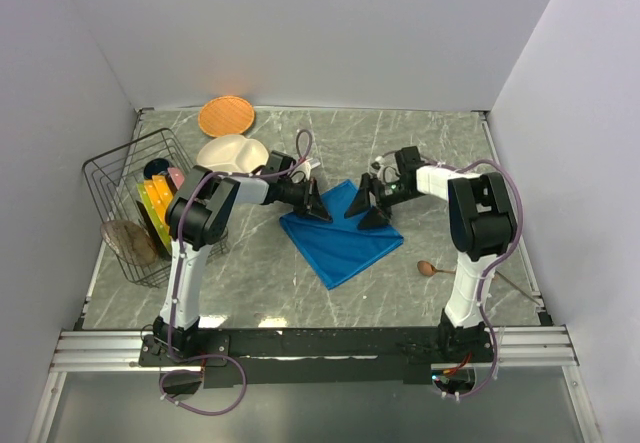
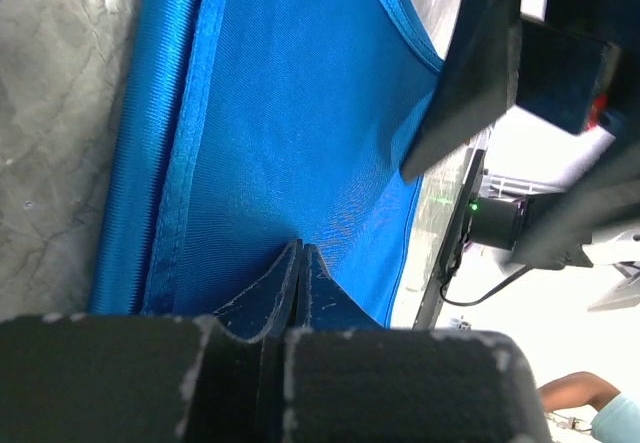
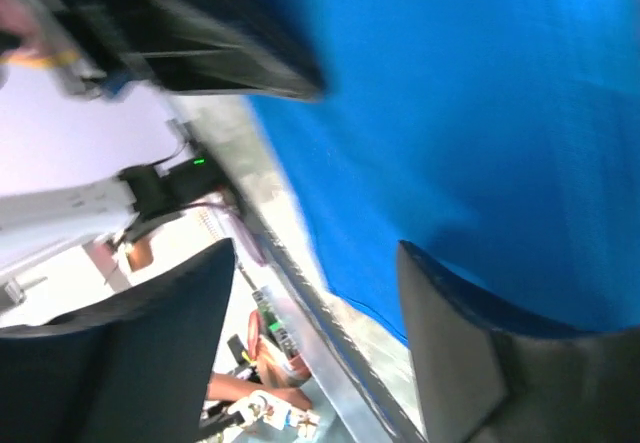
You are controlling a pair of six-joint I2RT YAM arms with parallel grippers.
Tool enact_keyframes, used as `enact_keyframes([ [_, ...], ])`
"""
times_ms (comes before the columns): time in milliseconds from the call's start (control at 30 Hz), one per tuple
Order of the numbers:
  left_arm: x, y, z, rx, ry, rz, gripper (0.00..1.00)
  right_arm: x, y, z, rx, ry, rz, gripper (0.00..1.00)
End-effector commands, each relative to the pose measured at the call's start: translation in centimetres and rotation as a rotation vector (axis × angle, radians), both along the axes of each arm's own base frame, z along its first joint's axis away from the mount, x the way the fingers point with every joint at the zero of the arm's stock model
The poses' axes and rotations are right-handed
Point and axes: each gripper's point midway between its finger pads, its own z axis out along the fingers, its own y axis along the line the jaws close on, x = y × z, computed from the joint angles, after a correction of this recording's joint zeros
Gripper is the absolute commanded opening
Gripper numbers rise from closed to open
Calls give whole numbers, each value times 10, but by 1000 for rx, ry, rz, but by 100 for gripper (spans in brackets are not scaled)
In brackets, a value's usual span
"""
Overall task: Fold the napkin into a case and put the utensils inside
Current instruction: Smooth out the top corner of the square-folded napkin at the center of the board.
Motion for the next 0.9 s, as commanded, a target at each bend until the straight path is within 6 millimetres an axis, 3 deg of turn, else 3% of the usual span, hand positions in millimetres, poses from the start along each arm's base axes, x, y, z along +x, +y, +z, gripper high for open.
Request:
enact_keyframes([
  [0,3,6,-24,89,-21,18,1,-6,37,39,182,-72,70,81],
  [133,2,7,-26,89,-18,17,1,-17,48,30,233,-19,80,93],
  [367,0,7,-31,93,-12,9,1,-20,47,6,251,-31,78,97],
  [867,1,14,-38,100,-6,11,1,-42,-11,-26,167,1,82,98],
])
